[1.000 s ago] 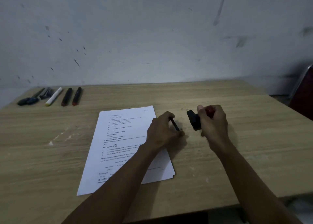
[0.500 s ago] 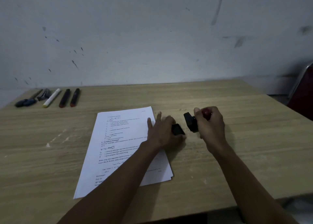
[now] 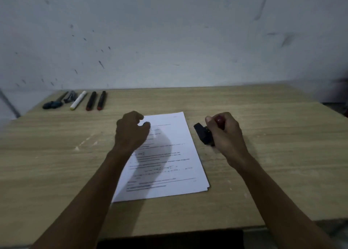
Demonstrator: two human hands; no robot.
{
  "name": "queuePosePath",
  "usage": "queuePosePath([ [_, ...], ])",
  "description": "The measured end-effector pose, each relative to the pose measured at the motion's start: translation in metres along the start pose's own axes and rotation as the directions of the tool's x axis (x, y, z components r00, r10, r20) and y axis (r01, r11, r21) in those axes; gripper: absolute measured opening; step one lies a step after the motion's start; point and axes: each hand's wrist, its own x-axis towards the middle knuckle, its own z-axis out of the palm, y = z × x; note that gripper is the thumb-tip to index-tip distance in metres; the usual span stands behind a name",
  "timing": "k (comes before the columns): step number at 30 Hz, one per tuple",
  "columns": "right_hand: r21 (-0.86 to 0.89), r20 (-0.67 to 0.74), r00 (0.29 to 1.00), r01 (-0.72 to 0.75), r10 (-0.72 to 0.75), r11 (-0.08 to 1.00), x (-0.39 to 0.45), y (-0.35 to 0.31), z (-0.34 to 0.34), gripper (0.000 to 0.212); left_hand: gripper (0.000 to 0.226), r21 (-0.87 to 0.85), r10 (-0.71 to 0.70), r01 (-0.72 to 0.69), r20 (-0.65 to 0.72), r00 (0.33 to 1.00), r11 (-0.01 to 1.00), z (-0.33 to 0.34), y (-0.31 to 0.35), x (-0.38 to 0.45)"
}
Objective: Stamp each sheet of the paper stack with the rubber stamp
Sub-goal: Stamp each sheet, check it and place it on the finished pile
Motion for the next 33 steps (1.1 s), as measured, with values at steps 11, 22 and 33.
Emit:
queuePosePath([
  [11, 0.027, 0.014, 0.999, -0.044, 0.043, 0.999, -0.029, -0.014, 0.047, 0.026, 0.031, 0.106, -0.183, 0.161, 0.251, 0.950, 0.981, -0.048, -0.033, -0.027],
  [22, -0.005, 0.035, 0.998, -0.042, 0.042, 0.999, -0.051, -0.027, 0.057, 0.023, 0.033, 0.098, -0.201, 0.180, 0.294, 0.934, 0.979, -0.052, -0.033, -0.034],
  [33, -0.219, 0.095, 0.995, 0.058, -0.038, 0.974, -0.037, -0.036, 0.051, 0.026, 0.047, 0.224, -0.156, 0.085, 0.321, 0.934, 0.971, -0.044, -0.034, -0.029],
])
